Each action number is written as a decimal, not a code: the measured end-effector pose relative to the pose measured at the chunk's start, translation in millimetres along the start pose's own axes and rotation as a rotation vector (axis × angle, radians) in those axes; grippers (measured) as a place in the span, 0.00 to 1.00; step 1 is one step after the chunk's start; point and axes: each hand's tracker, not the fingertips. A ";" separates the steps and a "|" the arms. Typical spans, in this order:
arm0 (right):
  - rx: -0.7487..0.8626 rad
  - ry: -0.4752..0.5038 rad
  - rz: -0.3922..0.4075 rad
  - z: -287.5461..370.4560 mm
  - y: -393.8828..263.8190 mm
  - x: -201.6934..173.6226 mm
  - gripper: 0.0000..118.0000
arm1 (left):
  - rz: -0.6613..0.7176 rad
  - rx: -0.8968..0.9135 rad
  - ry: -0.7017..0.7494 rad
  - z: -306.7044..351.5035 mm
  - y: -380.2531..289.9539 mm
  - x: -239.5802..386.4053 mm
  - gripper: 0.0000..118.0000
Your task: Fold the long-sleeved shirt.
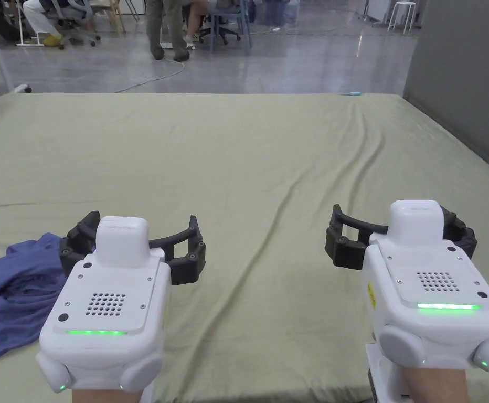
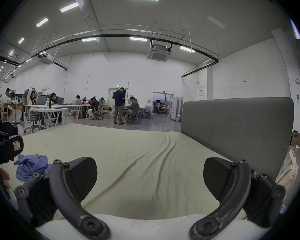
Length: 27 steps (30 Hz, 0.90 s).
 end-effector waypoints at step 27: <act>-0.008 0.013 0.005 0.6 -0.2 -1.3 1.00 | 0.024 -0.016 0.008 -1.2 3.9 -0.9 1.00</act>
